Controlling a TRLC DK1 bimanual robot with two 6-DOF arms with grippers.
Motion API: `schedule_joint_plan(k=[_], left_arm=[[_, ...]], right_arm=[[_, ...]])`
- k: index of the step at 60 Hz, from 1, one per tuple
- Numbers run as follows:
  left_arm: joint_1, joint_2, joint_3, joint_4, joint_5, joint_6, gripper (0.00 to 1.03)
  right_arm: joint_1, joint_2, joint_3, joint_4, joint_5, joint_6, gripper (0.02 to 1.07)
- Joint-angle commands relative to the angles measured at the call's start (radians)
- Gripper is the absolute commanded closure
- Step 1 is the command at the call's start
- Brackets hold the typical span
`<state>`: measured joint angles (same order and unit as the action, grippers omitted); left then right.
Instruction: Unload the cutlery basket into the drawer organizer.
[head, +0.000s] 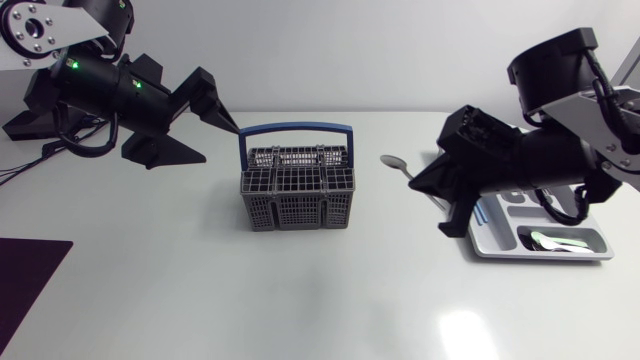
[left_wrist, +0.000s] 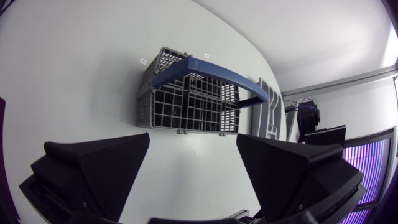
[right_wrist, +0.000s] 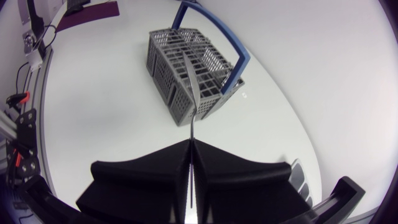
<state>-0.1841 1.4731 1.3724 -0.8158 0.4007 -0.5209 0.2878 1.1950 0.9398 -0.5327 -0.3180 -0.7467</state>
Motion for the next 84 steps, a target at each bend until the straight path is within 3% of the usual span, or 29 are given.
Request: schedule_joint_plan(k=[1, 14, 33, 55, 71, 84], left_arm=[[0.009, 0.003, -0.029, -0.026, -0.033, 0.087, 0.05], [0.023, -0.011, -0.072, -0.043, -0.083, 0.182, 0.05], [0.051, -0.051, -0.141, -0.042, -0.155, 0.277, 0.04], [0.103, -0.100, -0.216, -0.029, -0.172, 0.387, 0.04], [0.095, -0.152, -0.279, -0.014, -0.212, 0.437, 0.04], [0.083, -0.200, -0.322, -0.005, -0.238, 0.463, 0.04]], right_arm=[[-0.079, -0.005, -0.026, -0.058, -0.038, -0.128, 1.01], [-0.314, 0.037, -0.033, -0.194, -0.102, -0.410, 1.01], [-0.638, 0.175, -0.021, -0.314, -0.079, -0.824, 1.01], [-0.875, 0.445, 0.122, -0.262, -0.004, -1.020, 1.01], [-0.920, 0.578, 0.220, -0.194, 0.073, -1.045, 1.01], [-0.934, 0.634, 0.217, -0.069, 0.149, -1.089, 1.01]])
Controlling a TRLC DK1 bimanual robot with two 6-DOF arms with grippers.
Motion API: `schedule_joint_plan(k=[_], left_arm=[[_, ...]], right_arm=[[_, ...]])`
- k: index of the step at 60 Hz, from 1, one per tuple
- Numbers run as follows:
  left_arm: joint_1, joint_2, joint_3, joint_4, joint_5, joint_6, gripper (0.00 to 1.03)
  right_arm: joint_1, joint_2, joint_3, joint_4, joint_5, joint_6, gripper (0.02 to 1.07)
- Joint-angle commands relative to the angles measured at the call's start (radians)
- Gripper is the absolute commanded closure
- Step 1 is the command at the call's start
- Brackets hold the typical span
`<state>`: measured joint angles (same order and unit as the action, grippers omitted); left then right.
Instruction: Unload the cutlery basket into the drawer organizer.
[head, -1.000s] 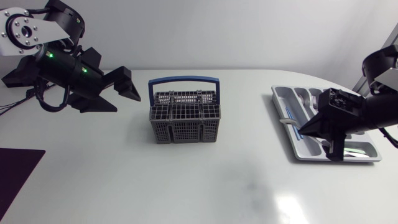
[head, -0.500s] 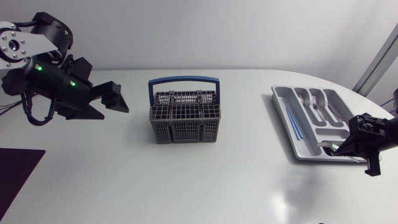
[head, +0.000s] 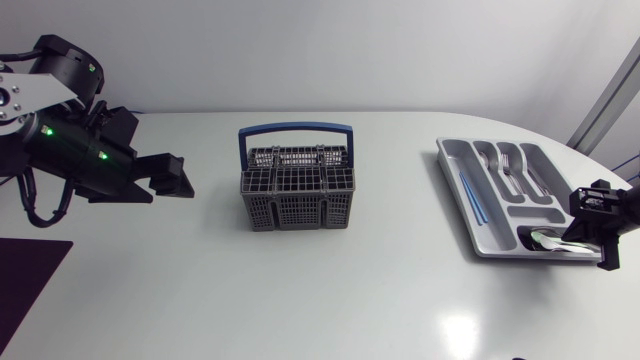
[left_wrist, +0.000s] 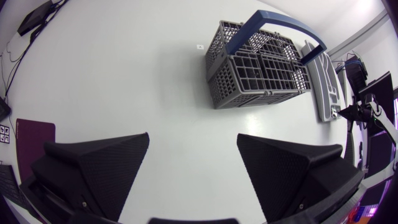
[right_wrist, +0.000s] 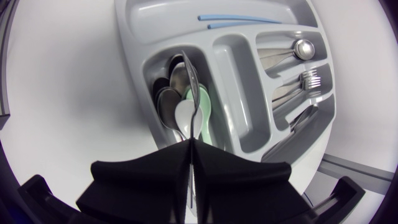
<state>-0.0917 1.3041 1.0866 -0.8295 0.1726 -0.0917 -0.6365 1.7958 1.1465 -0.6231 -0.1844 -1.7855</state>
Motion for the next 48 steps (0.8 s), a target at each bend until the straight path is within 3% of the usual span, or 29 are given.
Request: schedule_joint_plan(k=[1, 12, 16, 24, 26, 29, 31, 48], left_arm=[[-0.011, -0.032, -0.037, 0.009, -0.012, 0.033, 0.04], [-0.031, -0.086, -0.088, 0.021, -0.053, 0.070, 0.04], [-0.042, -0.108, -0.106, 0.026, -0.071, 0.087, 0.04], [-0.051, -0.155, -0.136, 0.043, -0.090, 0.109, 0.04], [-0.051, -0.164, -0.142, 0.044, -0.090, 0.112, 0.04], [-0.051, -0.180, -0.151, 0.047, -0.091, 0.119, 0.04], [-0.051, -0.187, -0.156, 0.047, -0.091, 0.122, 0.04], [-0.046, -0.275, -0.208, 0.075, -0.091, 0.161, 0.04]], right_arm=[[-0.011, 0.034, 0.010, 0.026, 0.017, -0.054, 1.01], [-0.012, 0.060, 0.013, 0.045, 0.060, -0.077, 1.00], [-0.009, 0.057, 0.002, 0.043, 0.060, -0.077, 0.87], [-0.006, 0.034, -0.019, 0.052, 0.056, -0.066, 0.78], [-0.003, 0.020, -0.031, 0.074, 0.054, -0.064, 0.65], [-0.003, -0.006, -0.056, 0.106, 0.051, -0.061, 0.23], [-0.003, -0.018, -0.062, 0.109, 0.043, -0.060, 0.04], [0.003, -0.182, -0.056, 0.036, -0.112, 0.063, 0.06]])
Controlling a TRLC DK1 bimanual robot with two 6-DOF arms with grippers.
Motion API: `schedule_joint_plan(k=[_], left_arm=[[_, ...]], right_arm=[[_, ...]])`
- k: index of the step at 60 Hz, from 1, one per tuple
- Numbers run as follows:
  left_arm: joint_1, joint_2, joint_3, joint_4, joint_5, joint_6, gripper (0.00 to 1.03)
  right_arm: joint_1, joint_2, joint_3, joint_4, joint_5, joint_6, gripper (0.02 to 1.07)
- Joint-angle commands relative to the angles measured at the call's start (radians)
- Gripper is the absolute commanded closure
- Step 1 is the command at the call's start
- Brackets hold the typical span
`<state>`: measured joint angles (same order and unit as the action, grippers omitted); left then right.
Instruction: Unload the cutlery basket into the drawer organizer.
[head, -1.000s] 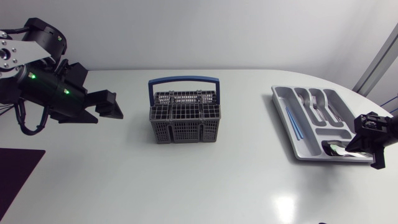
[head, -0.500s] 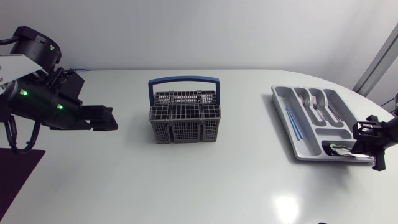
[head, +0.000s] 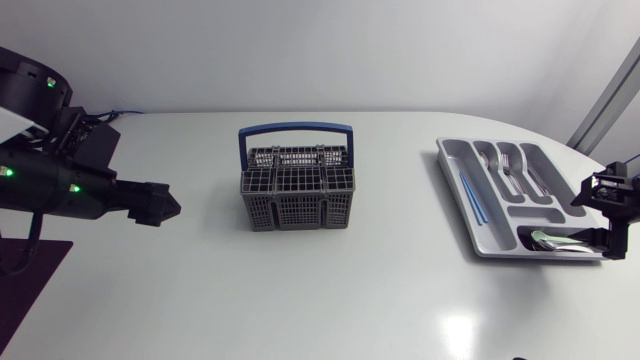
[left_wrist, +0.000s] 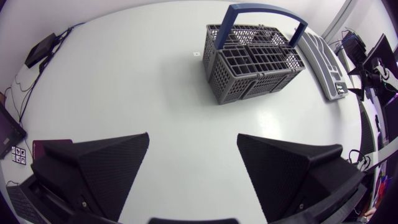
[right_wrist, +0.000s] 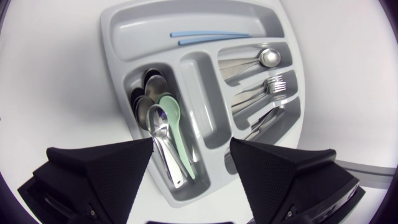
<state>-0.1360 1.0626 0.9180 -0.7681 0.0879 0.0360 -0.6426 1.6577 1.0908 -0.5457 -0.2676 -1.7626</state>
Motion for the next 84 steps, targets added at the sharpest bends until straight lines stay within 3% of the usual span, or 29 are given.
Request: schedule_joint_plan(k=[1, 12, 23, 28, 34, 42, 61, 72, 75, 78, 84], left_arm=[[-0.001, -0.039, -0.042, 0.016, -0.008, 0.036, 0.04], [0.018, -0.087, -0.080, 0.047, -0.017, 0.064, 0.04], [0.036, -0.153, -0.146, 0.092, -0.024, 0.108, 0.04], [0.036, -0.182, -0.173, 0.110, -0.024, 0.125, 0.04], [0.044, -0.217, -0.208, 0.145, -0.030, 0.140, 0.04], [0.064, -0.247, -0.251, 0.179, -0.031, 0.157, 0.04], [0.108, -0.342, -0.355, 0.299, -0.033, 0.208, 0.04], [0.131, -0.391, -0.410, 0.371, -0.033, 0.214, 0.04], [0.139, -0.405, -0.429, 0.394, -0.033, 0.222, 0.04], [0.144, -0.417, -0.450, 0.424, -0.033, 0.226, 0.04], [0.154, -0.432, -0.476, 0.464, -0.033, 0.232, 0.04]], right_arm=[[0.009, -0.053, 0.001, -0.051, -0.038, 0.049, 0.06], [0.014, -0.159, 0.008, -0.149, -0.153, 0.164, 0.06], [0.055, -0.319, -0.078, -0.108, -0.205, 0.330, 0.06], [0.073, -0.366, -0.131, -0.016, -0.196, 0.460, 0.06], [0.124, -0.414, -0.190, 0.069, -0.116, 0.552, 0.06], [0.152, -0.483, -0.250, 0.136, -0.114, 0.675, 0.06], [0.285, -0.644, -0.370, 0.164, -0.070, 0.885, 0.06], [0.365, -0.843, -0.509, 0.371, 0.059, 1.039, 0.06], [0.385, -0.926, -0.575, 0.497, 0.148, 1.098, 0.06], [0.396, -1.041, -0.666, 0.641, 0.222, 1.279, 0.06], [0.410, -1.178, -0.754, 0.699, 0.222, 1.405, 0.06]])
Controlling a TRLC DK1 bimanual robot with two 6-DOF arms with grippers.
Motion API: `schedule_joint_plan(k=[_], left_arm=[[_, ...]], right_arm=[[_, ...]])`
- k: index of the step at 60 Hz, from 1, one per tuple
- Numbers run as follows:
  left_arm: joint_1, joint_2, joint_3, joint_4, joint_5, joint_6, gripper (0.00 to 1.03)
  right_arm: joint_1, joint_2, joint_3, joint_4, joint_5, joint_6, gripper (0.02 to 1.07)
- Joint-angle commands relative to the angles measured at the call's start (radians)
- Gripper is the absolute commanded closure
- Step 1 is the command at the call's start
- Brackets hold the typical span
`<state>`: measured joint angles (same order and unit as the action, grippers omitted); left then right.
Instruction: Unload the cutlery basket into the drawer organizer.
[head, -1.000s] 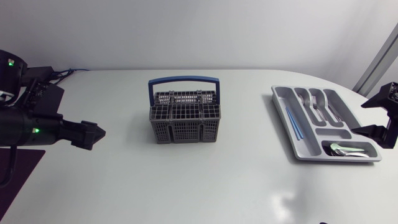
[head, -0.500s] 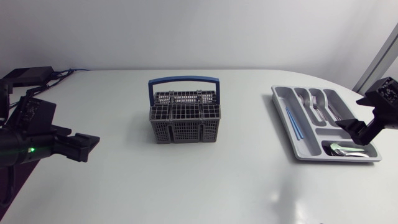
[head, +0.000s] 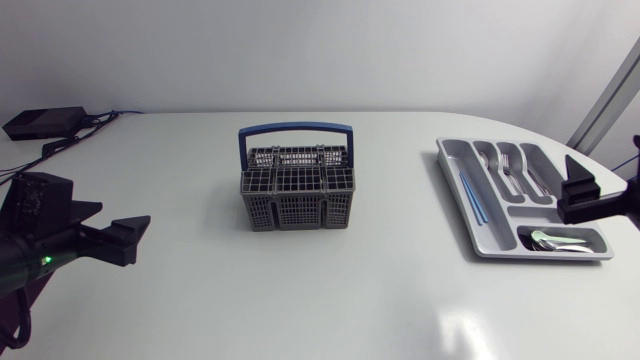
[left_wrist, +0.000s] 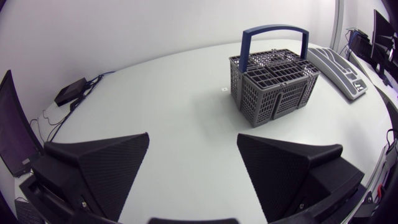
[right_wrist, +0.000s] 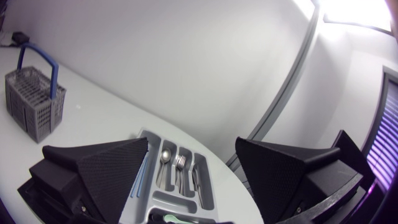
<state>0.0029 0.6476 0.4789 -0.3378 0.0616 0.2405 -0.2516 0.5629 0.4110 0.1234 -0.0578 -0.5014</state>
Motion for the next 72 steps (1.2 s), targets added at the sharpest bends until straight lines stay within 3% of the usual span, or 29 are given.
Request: schedule_joint_plan(k=[1, 13, 44, 55, 72], left_arm=[[0.019, -0.019, -0.040, 0.040, -0.006, 0.029, 0.04], [0.029, -0.068, -0.109, 0.154, -0.025, 0.045, 0.04], [0.057, -0.149, -0.234, 0.326, -0.031, 0.045, 0.04], [0.045, -0.250, -0.283, 0.328, -0.037, -0.013, 0.04], [0.026, -0.404, -0.359, 0.332, -0.047, -0.101, 0.04]], right_arm=[[0.022, -0.090, -0.079, 0.027, 0.012, 0.148, 0.06], [0.072, -0.193, -0.151, -0.006, 0.022, 0.226, 0.06], [0.201, -0.459, -0.338, -0.090, 0.048, 0.424, 0.06], [0.250, -0.560, -0.409, -0.122, 0.057, 0.499, 0.06], [0.252, -0.563, -0.411, -0.123, 0.058, 0.501, 0.06]])
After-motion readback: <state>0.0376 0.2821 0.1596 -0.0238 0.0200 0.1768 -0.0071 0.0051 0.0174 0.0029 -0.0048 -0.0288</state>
